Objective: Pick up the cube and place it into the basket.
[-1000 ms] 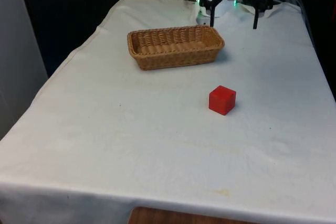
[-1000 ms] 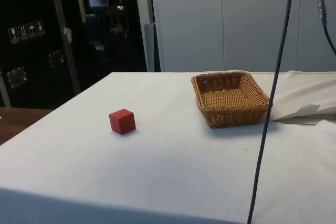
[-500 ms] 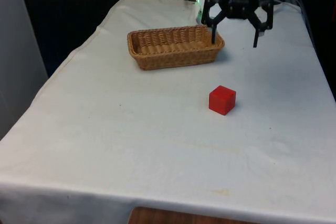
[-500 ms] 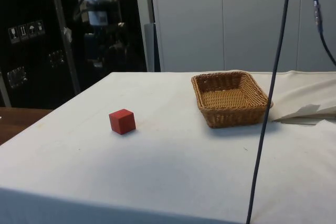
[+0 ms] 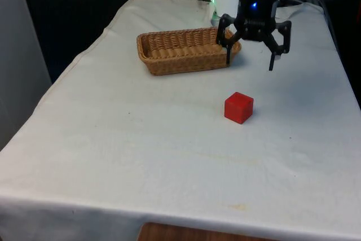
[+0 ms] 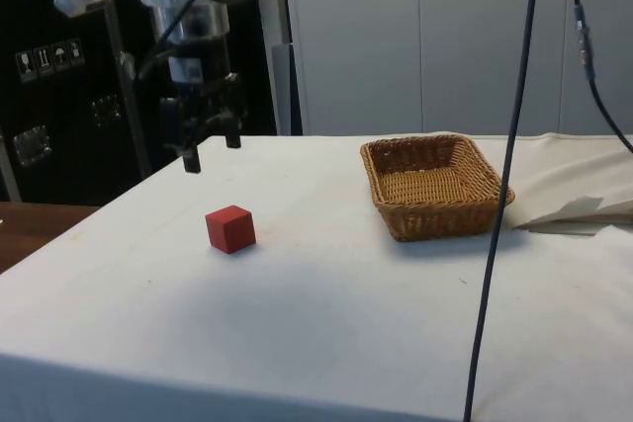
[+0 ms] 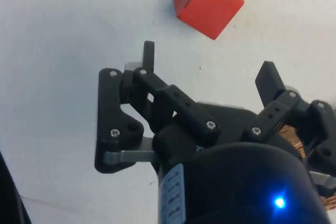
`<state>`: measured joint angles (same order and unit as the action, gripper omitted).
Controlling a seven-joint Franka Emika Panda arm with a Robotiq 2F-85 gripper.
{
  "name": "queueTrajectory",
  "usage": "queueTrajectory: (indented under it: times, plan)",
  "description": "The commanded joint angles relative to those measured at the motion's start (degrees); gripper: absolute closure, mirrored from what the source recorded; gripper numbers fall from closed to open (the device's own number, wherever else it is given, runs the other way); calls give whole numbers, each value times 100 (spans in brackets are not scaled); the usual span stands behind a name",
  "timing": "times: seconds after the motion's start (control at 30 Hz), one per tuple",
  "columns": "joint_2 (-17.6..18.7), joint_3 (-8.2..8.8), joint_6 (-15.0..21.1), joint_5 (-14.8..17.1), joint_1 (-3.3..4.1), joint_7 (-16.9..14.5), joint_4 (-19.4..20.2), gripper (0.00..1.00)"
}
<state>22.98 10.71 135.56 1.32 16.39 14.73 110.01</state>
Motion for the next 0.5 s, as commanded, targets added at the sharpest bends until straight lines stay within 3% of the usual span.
queueTrajectory:
  times: [0.0, 0.47]
  plan:
    - [46, -11, 109, 34, 6, 52, 23, 0]
    - [344, -29, 292, -17, 34, 424, -29, 0]
